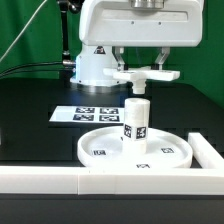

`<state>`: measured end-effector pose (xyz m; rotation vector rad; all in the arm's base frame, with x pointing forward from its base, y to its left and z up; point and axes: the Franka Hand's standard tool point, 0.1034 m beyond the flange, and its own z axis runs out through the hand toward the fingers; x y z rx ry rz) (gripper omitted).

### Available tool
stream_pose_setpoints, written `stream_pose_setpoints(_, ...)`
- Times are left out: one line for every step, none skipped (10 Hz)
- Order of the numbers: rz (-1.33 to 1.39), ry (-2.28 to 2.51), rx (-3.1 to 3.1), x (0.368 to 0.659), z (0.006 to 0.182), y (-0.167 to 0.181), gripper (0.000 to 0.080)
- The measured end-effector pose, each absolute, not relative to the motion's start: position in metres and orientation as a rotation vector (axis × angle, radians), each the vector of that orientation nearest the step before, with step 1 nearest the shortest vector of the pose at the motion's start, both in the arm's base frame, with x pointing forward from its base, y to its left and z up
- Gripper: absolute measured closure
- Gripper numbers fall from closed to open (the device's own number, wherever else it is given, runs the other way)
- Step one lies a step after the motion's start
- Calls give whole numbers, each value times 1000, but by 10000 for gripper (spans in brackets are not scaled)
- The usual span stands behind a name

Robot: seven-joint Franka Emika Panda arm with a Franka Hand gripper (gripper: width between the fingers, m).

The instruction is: Assemble round table

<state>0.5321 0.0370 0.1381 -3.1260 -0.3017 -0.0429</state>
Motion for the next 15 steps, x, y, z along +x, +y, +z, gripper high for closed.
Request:
stream_pose_setpoints(-40,-327,-3125,532,137,36,360)
stream_pose_setpoints(-26,-364,-3124,534,135,36,360)
stream_pose_setpoints(-13,-390,-3122,541,135,39,360)
stream_pose_setpoints(-12,-403,-3122,548,135,40,360)
stream_pose_setpoints(-7,-412,-3123,550,131,39,360)
stream_pose_setpoints(-1,-410,-3124,549,128,38,360)
stream_pose_setpoints(-5,-408,-3125,549,128,38,360)
stream_pose_setpoints(-6,-406,-3126,549,128,37,360)
stream_pose_setpoints(-5,-403,-3126,549,128,36,360)
stream_pose_setpoints(-5,-403,-3126,549,128,36,360)
stream_pose_setpoints(-6,-401,-3127,549,128,35,360)
stream_pose_setpoints(-8,-398,-3127,548,127,35,360)
stream_pose_setpoints(1,-398,-3128,545,124,34,360)
stream_pose_setpoints(3,-398,-3128,543,121,34,360)
stream_pose_setpoints(5,-398,-3128,542,121,34,360)
